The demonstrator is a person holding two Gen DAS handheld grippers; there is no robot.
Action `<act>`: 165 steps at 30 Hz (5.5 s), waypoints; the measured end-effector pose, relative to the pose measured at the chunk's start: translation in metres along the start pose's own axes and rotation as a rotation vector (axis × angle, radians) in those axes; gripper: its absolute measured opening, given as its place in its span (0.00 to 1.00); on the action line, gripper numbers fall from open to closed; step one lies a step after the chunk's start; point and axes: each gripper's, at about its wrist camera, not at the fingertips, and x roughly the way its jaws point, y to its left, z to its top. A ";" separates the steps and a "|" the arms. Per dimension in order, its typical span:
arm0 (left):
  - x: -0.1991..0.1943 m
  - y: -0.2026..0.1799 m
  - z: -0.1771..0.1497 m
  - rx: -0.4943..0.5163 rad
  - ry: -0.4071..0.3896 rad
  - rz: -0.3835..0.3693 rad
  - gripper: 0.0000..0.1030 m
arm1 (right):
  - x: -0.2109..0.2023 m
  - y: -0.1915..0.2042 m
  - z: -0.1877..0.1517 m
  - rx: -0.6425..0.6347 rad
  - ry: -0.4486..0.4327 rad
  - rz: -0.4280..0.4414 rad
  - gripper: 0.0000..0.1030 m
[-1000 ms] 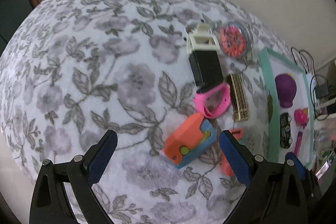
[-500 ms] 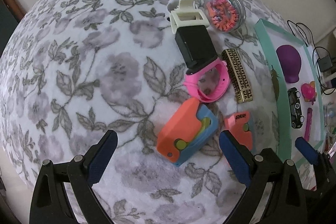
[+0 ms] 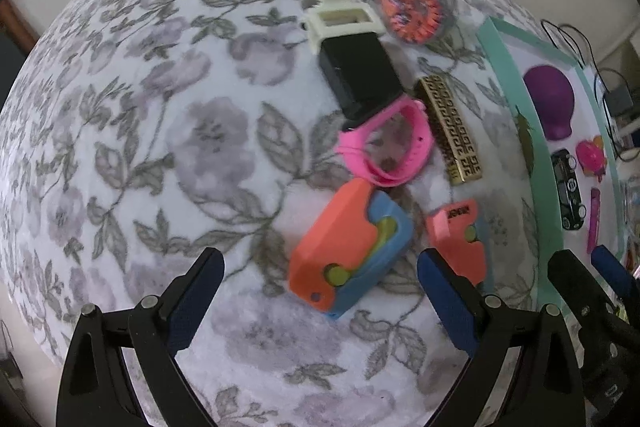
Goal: Organize rigid objects
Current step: 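Grasp an orange-blue case with the left tool while the right tool grasps the 'inaer' orange-blue case, then carry both orange-blue cases into the tray and open both tools to release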
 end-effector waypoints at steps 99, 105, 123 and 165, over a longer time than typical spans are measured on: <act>-0.052 0.033 0.011 -0.193 -0.167 -0.031 0.45 | 0.012 0.074 -0.008 -0.299 -0.037 -0.001 0.44; -0.067 0.024 0.011 -0.166 -0.232 -0.043 0.45 | -0.004 0.066 0.000 -0.266 -0.092 -0.002 0.44; -0.099 -0.052 0.012 0.018 -0.375 -0.130 0.45 | -0.041 -0.025 0.025 -0.048 -0.213 -0.102 0.44; -0.028 -0.241 -0.032 0.529 -0.282 -0.101 0.45 | -0.009 -0.181 0.006 0.284 -0.107 -0.203 0.44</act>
